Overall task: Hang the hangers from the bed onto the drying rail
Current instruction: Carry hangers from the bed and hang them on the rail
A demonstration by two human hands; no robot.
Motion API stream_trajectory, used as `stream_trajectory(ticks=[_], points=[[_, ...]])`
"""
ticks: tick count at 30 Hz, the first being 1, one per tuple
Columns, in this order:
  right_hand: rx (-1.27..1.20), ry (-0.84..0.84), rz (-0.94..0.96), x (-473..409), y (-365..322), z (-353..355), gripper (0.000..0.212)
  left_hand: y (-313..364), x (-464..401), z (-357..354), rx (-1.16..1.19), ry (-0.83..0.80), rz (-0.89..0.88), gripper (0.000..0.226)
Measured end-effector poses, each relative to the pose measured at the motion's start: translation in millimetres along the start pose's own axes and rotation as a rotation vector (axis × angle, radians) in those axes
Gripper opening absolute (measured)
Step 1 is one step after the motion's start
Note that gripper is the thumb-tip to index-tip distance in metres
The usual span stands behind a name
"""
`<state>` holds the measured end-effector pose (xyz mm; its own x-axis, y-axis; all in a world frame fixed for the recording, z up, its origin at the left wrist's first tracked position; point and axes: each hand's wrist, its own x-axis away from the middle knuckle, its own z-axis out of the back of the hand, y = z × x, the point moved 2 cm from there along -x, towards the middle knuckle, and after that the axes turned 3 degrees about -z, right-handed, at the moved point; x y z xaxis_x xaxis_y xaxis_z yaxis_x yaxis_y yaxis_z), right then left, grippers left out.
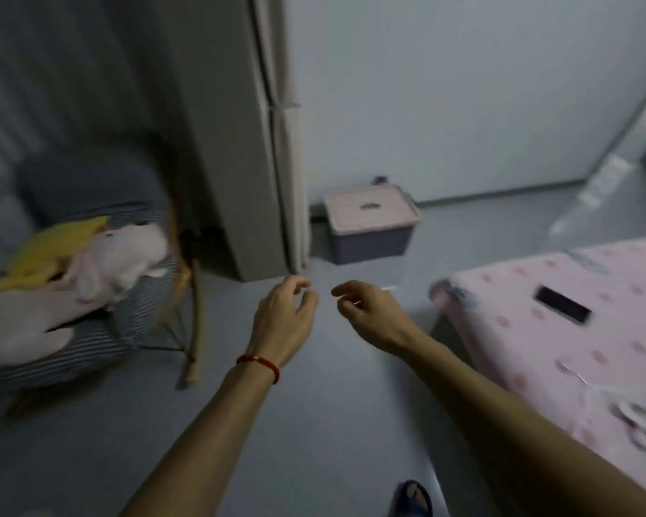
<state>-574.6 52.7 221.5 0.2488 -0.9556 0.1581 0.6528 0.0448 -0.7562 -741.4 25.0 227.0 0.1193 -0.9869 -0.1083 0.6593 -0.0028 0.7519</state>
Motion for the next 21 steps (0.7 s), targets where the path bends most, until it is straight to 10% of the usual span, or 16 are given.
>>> stream_trajectory(ticks=[12,21], points=[[-0.221,0.446,-0.893,237.0,413.7,171.4,0.035,193.1,61.3,-340.5,-0.166,-0.729,-0.312,0.041],[-0.467,0.434,-1.348,354.2,645.5,234.8,0.039,323.4,147.2,-607.0,-0.275,-1.071,-0.355,0.047]])
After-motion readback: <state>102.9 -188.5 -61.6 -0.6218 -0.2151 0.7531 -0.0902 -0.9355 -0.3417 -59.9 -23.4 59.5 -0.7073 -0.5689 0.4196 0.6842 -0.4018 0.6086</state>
